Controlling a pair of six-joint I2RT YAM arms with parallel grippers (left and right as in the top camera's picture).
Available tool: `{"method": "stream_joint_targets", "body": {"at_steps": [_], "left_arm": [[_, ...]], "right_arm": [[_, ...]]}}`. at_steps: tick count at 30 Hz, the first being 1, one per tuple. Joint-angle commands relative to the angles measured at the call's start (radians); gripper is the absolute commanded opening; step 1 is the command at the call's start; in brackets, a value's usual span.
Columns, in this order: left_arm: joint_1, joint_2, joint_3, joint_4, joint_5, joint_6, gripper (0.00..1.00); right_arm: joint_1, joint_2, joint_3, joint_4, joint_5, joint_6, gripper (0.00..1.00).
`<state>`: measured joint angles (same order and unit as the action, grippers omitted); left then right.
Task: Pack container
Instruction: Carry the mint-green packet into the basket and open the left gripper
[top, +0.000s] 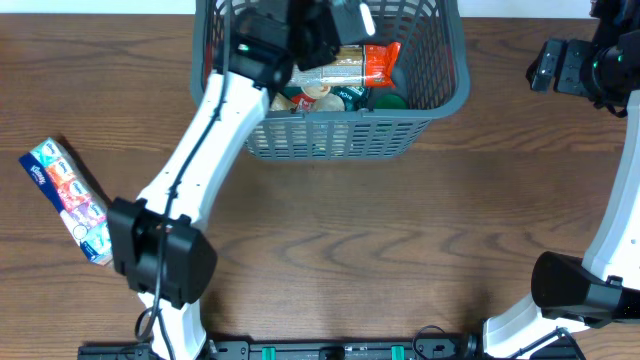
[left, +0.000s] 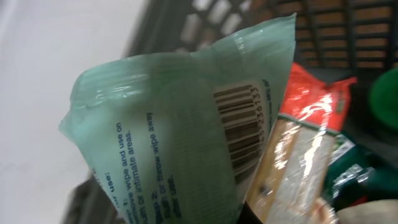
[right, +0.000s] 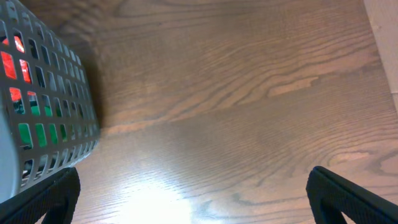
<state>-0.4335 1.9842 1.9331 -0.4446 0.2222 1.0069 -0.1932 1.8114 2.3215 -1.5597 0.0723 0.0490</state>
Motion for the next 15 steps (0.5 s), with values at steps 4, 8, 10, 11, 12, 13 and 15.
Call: {"method": "stream_joint_targets", "body": {"at_steps": [4, 8, 10, 11, 12, 13, 15], "left_arm": [[-0.067, 0.010, 0.021, -0.050, 0.047, 0.029, 0.05], [-0.107, 0.039, 0.021, -0.067, 0.062, 0.028, 0.06], [-0.127, 0.056, 0.019, -0.072, 0.062, 0.028, 0.06], [-0.135, 0.065, 0.019, -0.075, 0.061, 0.028, 0.06], [-0.145, 0.072, 0.018, -0.080, 0.062, 0.027, 0.06], [-0.152, 0.080, 0.017, -0.087, 0.062, 0.027, 0.06], [-0.164, 0.094, 0.016, -0.105, 0.061, 0.015, 0.06]], "right_arm": [[-0.009, 0.007, 0.000, -0.003, 0.003, -0.005, 0.99], [-0.009, 0.007, 0.000, -0.004, 0.002, -0.005, 0.99], [-0.009, 0.007, 0.000, -0.005, 0.002, -0.005, 0.99], [-0.009, 0.007, 0.000, -0.005, 0.002, -0.005, 0.99], [-0.009, 0.007, 0.000, -0.005, 0.001, -0.005, 0.99], [-0.009, 0.007, 0.000, -0.005, -0.001, -0.005, 0.99], [-0.009, 0.007, 0.000, -0.006, -0.002, -0.005, 0.99]]}}
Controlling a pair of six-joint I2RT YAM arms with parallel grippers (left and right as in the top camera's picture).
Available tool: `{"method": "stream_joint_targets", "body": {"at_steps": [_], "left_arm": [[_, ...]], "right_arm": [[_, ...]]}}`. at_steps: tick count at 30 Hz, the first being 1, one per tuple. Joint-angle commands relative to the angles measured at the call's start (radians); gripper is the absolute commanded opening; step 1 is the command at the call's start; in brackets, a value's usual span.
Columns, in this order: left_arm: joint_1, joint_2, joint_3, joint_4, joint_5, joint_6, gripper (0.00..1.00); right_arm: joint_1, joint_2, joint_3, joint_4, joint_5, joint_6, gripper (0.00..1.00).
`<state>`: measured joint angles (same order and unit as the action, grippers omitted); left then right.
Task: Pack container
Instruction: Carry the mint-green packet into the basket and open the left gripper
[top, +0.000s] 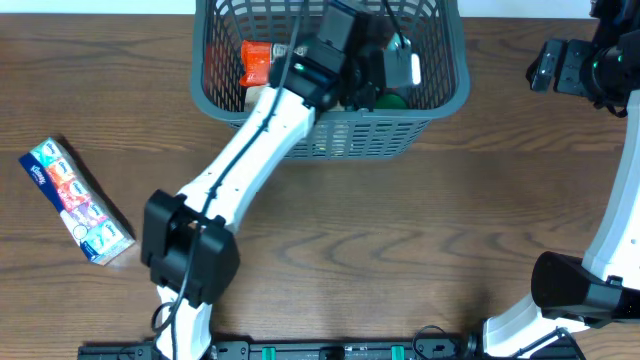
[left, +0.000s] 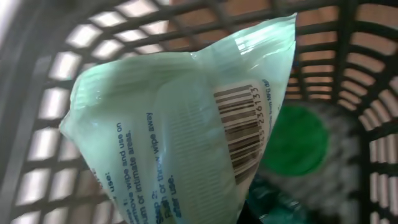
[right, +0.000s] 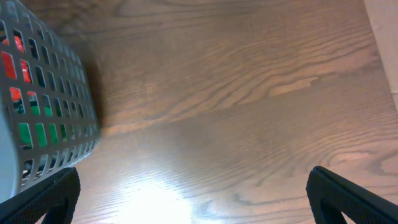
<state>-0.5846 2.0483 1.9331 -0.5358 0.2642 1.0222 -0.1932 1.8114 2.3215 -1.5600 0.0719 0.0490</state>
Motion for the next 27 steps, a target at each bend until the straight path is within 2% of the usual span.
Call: {"method": "stream_joint_targets", "body": {"at_steps": [1, 6, 10, 11, 12, 16, 17, 18, 20, 21, 24, 27], "left_arm": [[-0.019, 0.038, 0.016, -0.026, 0.020, -0.005, 0.06], [-0.024, 0.069, 0.012, -0.106, 0.020, -0.006, 0.06], [-0.023, 0.077, 0.012, -0.130, 0.020, -0.006, 0.17], [-0.023, 0.077, 0.012, -0.129, 0.020, -0.006, 0.17], [-0.023, 0.077, 0.012, -0.126, 0.019, -0.006, 0.27], [-0.023, 0.077, 0.012, -0.117, 0.019, -0.006, 0.37], [-0.023, 0.077, 0.012, -0.114, 0.019, -0.006, 0.45], [-0.023, 0.077, 0.012, -0.113, 0.019, -0.006, 0.65], [-0.023, 0.076, 0.012, -0.109, 0.019, -0.006, 0.90], [-0.023, 0.076, 0.012, -0.106, 0.019, -0.006, 0.99], [-0.023, 0.063, 0.013, -0.081, -0.017, -0.014, 0.99], [-0.023, 0.030, 0.018, -0.018, -0.119, -0.075, 0.98]], "right_arm": [[-0.009, 0.007, 0.000, -0.008, -0.001, -0.005, 0.99], [-0.009, 0.007, 0.000, -0.025, -0.001, -0.005, 0.99], [-0.009, 0.007, 0.000, -0.025, -0.001, -0.005, 0.99], [-0.009, 0.007, 0.000, -0.025, -0.001, -0.006, 0.99], [-0.009, 0.007, 0.000, -0.026, -0.001, -0.005, 0.99], [-0.009, 0.007, 0.000, -0.027, -0.001, -0.006, 0.99], [-0.009, 0.007, 0.000, -0.027, -0.001, -0.006, 0.99], [-0.009, 0.007, 0.000, -0.027, -0.001, -0.006, 0.99], [-0.009, 0.007, 0.000, -0.027, -0.001, -0.006, 0.99], [-0.009, 0.007, 0.000, -0.027, -0.001, -0.006, 0.99], [-0.009, 0.007, 0.000, -0.027, -0.001, -0.006, 0.99], [-0.009, 0.007, 0.000, -0.027, -0.001, -0.006, 0.99]]}}
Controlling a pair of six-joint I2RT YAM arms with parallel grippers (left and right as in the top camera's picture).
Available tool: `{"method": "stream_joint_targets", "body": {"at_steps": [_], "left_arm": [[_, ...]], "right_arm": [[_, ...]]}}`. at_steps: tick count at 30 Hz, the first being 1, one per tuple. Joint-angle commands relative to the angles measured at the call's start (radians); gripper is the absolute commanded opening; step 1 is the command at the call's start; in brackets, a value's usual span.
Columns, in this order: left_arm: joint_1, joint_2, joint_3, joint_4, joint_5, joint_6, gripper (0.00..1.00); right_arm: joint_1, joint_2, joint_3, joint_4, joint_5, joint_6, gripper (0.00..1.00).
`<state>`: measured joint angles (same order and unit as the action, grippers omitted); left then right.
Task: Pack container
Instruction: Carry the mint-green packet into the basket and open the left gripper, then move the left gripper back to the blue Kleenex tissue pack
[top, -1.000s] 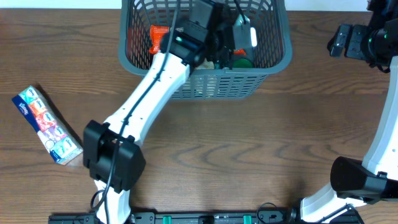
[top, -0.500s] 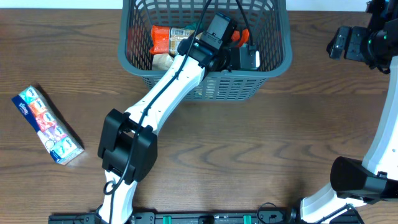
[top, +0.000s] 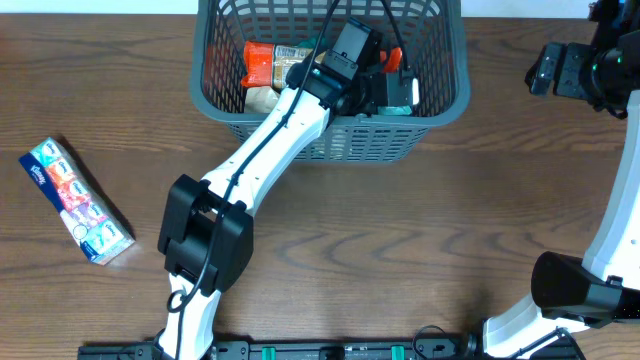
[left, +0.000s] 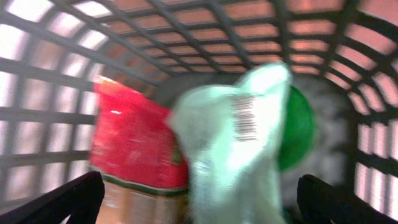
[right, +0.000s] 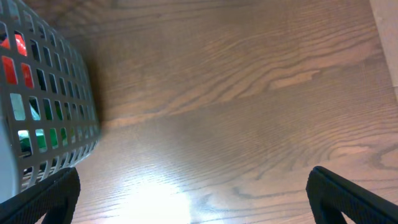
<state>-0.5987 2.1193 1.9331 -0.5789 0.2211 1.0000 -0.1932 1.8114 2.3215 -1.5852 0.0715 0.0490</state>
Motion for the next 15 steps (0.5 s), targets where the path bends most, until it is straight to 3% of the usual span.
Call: {"method": "stream_joint_targets", "body": {"at_steps": [1, 10, 15], "left_arm": [[-0.007, -0.059, 0.022, 0.042, -0.116, -0.064, 0.98], [0.073, -0.263, 0.074, 0.063, -0.272, -0.181, 0.99], [0.201, -0.393, 0.074, 0.030, -0.507, -0.502, 0.99]], "right_arm": [[-0.009, 0.007, 0.000, -0.002, 0.000, -0.006, 0.99], [-0.009, 0.007, 0.000, -0.001, 0.000, -0.006, 0.99], [-0.009, 0.007, 0.000, -0.002, -0.001, -0.006, 0.99]]}}
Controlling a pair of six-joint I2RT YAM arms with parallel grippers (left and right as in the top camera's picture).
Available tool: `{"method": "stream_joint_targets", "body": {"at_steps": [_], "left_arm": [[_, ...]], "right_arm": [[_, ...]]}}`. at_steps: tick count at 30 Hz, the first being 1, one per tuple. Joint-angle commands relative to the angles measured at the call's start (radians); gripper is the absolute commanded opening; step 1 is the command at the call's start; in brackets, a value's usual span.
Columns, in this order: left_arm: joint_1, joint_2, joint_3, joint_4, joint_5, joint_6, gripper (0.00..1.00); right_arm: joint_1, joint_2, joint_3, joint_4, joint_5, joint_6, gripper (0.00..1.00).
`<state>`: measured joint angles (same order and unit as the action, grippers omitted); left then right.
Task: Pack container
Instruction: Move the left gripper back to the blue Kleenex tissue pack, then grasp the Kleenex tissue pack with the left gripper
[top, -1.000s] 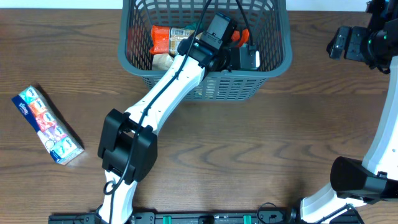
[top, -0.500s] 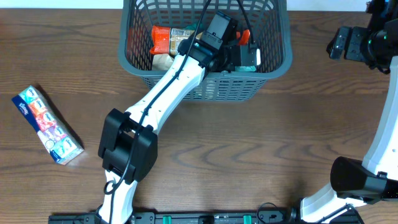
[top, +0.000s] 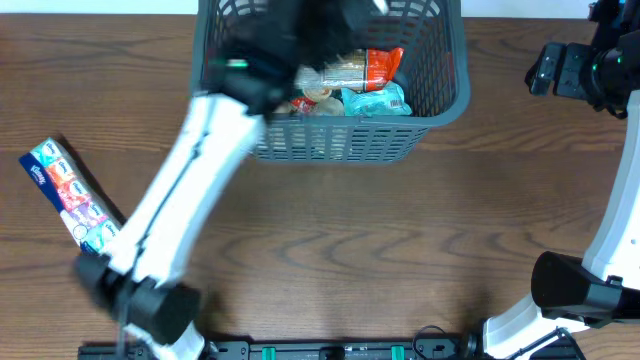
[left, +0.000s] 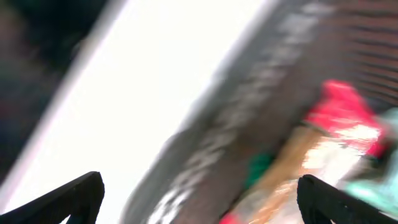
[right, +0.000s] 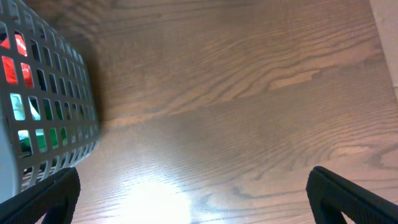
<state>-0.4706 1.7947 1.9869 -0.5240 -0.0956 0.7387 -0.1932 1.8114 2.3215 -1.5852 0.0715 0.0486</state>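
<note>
The pale green wipes packet (top: 375, 100) lies inside the grey mesh basket (top: 455, 92), at its front right, next to a red-and-clear snack pack (top: 352, 67). A blue and red tissue pack (top: 75, 200) lies on the table at the far left. My left gripper (top: 318, 18), blurred by motion, is over the back of the basket. In the left wrist view the left gripper (left: 199, 200) is open and empty, with the basket's rim (left: 249, 143) and the red pack (left: 341, 106) smeared below. My right gripper (right: 193, 200) is open over bare wood to the right of the basket.
The basket stands at the table's far edge in the middle and holds several other items, among them a green lid. The right arm's gripper (top: 548, 65) hangs at the far right. The basket's wall (right: 43, 118) fills the left of the right wrist view.
My left arm has moved from the basket's right side back to the left, with its gripper open. The wipes packet, blurred below the fingers before, now lies still in the basket. The right arm is unchanged.
My left gripper held the green wipes packet over the basket's left part, then over its right part above the green lid. Then the gripper was open with the packet loose beneath it. Now the packet rests in the basket and the arm is further left.
</note>
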Motion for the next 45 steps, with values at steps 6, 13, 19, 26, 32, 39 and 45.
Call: {"method": "stream_joint_targets", "body": {"at_steps": [6, 13, 19, 26, 32, 39, 45], "left_arm": [[0.318, -0.204, 0.020, -0.318, -0.251, -0.689, 0.99], [0.658, -0.224, -0.002, -0.647, -0.254, -1.220, 0.99], [0.855, -0.192, -0.119, -0.658, -0.211, -1.342, 0.99], [0.973, -0.085, -0.298, -0.581, -0.091, -1.341, 0.99], [0.996, 0.059, -0.424, -0.486, -0.061, -1.250, 0.99], [0.996, 0.180, -0.435, -0.442, -0.061, -1.061, 0.99], [0.996, 0.188, -0.435, -0.424, -0.062, -1.046, 0.99]], "right_arm": [[-0.009, 0.007, 0.000, -0.001, 0.000, -0.005, 0.99], [-0.009, 0.007, 0.000, -0.001, 0.000, -0.005, 0.99], [-0.009, 0.007, 0.000, 0.000, 0.000, -0.005, 0.99], [-0.009, 0.007, 0.000, -0.001, 0.000, -0.005, 0.99], [-0.009, 0.007, 0.000, -0.002, 0.000, -0.005, 0.99], [-0.009, 0.007, 0.000, -0.002, 0.000, -0.005, 0.99], [-0.009, 0.007, 0.000, -0.002, 0.000, -0.005, 0.99]]}}
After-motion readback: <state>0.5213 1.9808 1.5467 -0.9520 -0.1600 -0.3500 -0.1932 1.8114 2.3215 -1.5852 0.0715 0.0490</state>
